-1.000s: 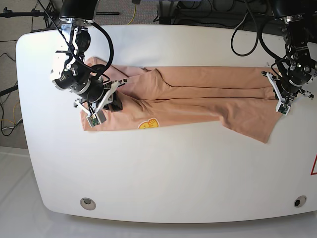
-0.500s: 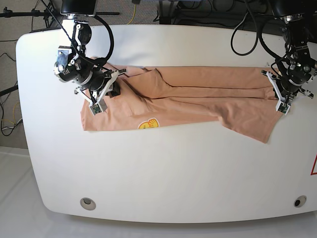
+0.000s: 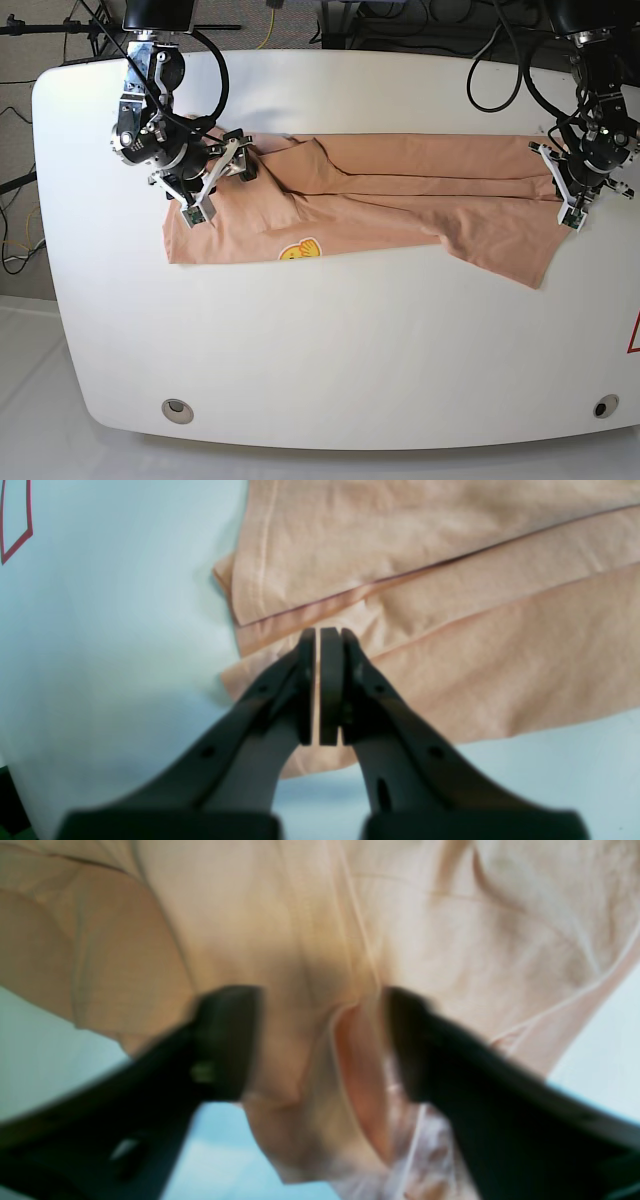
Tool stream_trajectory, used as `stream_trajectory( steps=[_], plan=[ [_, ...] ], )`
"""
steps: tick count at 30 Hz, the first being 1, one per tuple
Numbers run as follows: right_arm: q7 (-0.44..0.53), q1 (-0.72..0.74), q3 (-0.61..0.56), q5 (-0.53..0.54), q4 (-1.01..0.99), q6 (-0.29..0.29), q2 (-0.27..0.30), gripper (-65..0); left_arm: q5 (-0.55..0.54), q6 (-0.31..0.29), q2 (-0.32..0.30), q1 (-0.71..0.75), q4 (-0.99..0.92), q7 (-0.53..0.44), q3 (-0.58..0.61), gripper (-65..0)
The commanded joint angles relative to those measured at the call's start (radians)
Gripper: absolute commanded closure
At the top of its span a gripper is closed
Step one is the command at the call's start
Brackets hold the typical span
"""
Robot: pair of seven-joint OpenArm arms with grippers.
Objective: Fold the T-shirt properly
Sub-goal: 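Move the right gripper along the shirt end and regrasp it, then open the left gripper and move it along the strip toward the right gripper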
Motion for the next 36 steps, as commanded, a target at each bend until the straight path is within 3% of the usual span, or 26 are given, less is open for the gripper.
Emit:
stream_trajectory(
  steps=[1, 6, 13, 21, 24, 28, 32, 36],
  plan=[
    [0.019, 0.011, 0.0, 0.008, 0.022, 0.005, 0.006, -45.0, -0.004, 0.003, -0.019, -0.011, 0.014, -0.016, -0.015, 0.0],
    [0.019, 0.015, -0.003, 0.012, 0.037, 0.013, 0.004, -38.2, -0.004, 0.003, -0.019, -0.014, 0.015, -0.017, -0.065, 0.0],
    [0.019, 0.029, -0.008, 0.014, 0.132, 0.013, 0.001, -37.8, -0.004, 0.003, -0.02, -0.017, 0.017, -0.074, -0.119, 0.0],
    [0.017, 0.066, -0.077, 0.009, 0.154, 0.013, -0.044, -35.8, -0.003, 0.003, -0.051, -0.009, 0.008, -0.122, -0.147, 0.0],
    [0.017, 0.074, -0.13, 0.011, 0.132, 0.01, -0.044, -26.3, -0.003, 0.003, -0.053, -0.009, -0.015, -0.122, -0.148, 0.0],
    [0.017, 0.109, -0.201, 0.006, 0.083, 0.004, -0.062, 0.0, -0.003, 0.003, -0.06, -0.015, -0.074, -0.123, -0.176, 0.0],
    [0.017, 0.123, -0.216, 0.006, 0.019, 0.004, -0.087, -2.4, -0.004, 0.003, -0.073, -0.017, -0.136, -0.125, -0.208, 0.0],
    [0.02, 0.137, -0.216, 0.006, -0.041, 0.004, -0.096, 0.0, -0.004, 0.003, -0.076, -0.017, -0.172, -0.171, -0.211, 0.0]
  ],
)
